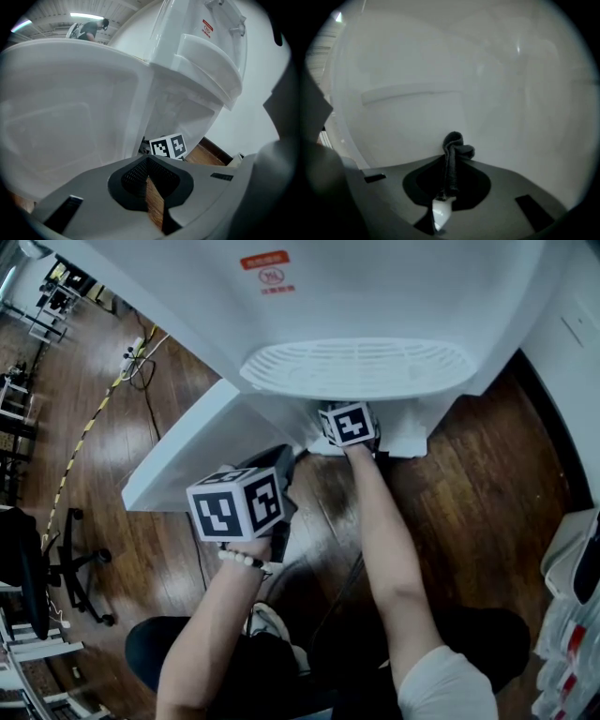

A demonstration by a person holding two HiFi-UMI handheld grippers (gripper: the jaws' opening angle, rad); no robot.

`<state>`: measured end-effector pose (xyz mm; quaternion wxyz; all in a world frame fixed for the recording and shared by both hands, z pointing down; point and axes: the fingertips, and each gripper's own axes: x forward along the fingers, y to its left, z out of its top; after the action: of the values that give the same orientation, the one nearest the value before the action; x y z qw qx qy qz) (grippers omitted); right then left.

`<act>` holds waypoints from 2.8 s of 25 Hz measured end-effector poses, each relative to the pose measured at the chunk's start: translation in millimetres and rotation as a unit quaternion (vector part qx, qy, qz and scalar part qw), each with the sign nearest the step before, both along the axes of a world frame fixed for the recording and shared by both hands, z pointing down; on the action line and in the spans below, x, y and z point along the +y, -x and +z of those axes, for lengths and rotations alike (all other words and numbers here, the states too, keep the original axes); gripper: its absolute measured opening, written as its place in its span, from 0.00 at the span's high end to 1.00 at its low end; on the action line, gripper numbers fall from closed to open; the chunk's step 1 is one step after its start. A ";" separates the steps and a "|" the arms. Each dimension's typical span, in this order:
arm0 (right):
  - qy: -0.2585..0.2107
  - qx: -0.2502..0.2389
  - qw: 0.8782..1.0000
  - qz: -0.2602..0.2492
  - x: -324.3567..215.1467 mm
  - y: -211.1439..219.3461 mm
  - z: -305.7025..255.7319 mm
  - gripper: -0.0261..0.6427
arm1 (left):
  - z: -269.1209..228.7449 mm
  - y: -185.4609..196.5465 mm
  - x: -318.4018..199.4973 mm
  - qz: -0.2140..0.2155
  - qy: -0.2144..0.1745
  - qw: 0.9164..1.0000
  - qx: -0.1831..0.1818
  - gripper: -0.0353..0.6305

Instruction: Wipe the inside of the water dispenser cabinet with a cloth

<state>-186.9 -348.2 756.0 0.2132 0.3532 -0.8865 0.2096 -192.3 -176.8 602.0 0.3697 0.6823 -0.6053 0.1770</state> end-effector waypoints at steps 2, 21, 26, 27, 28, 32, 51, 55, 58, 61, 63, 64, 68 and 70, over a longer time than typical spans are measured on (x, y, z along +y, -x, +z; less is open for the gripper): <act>-0.030 -0.032 0.999 0.007 -6.4 0.3 -17.6 0.90 | -0.1 -1.1 -1.1 0.001 -0.001 1.000 0.001 0.95; -0.256 -0.245 0.935 -0.004 -4.8 -6.6 -209.3 0.90 | -7.2 -4.8 -0.5 0.005 -0.008 1.000 -0.001 0.95; -0.278 -0.256 0.926 0.003 -4.6 -6.0 -228.2 0.90 | -8.2 0.5 2.7 0.000 -0.007 1.000 -0.003 0.95; -0.273 -0.250 0.929 0.007 -8.2 -5.9 -223.6 0.90 | -8.4 0.9 3.1 0.001 -0.007 1.000 -0.003 0.95; -0.263 -0.241 0.934 0.015 -13.1 -6.5 -217.0 0.90 | -8.2 0.9 3.6 0.001 -0.007 1.000 -0.002 0.95; -0.215 -0.191 0.956 0.057 -40.6 -12.2 -179.2 0.90 | -7.3 2.0 5.6 0.004 -0.006 1.000 -0.001 0.95; 0.010 -0.129 0.980 0.153 -42.4 -3.6 -22.0 0.90 | -11.4 10.2 10.8 0.008 -0.003 1.000 0.004 0.95; 0.008 -0.120 0.980 0.159 -41.0 -1.2 -18.7 0.90 | -20.6 8.7 14.6 0.009 -0.013 1.000 0.014 0.95; 0.020 -0.114 0.981 0.159 -39.4 -1.8 -15.8 0.90 | -25.2 7.1 18.2 0.003 -0.022 1.000 0.020 0.95; 0.023 -0.109 0.981 0.161 -35.5 -4.9 -13.5 0.90 | -24.6 6.2 19.2 0.009 -0.024 1.000 0.011 0.95; 0.025 -0.112 0.979 0.169 -32.8 -8.2 -12.9 0.90 | -17.6 7.2 16.2 0.026 -0.021 0.999 -0.017 0.95; 0.027 -0.119 0.977 0.173 -30.8 -8.8 -13.4 0.90 | -12.5 8.1 13.8 0.035 -0.016 0.999 -0.036 0.95; 0.003 -0.109 0.980 0.164 -27.9 -4.7 -21.9 0.91 | -4.6 9.5 2.9 0.043 -0.003 0.996 -0.078 0.95; -0.003 -0.117 0.980 0.161 -31.2 -4.4 -31.8 0.91 | -9.3 1.3 3.5 0.044 -0.005 0.997 -0.069 0.95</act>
<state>-182.5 -379.4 724.3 0.0702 0.4652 -0.8375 0.2781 -193.6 -173.3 592.7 0.3155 0.6963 -0.5997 0.2364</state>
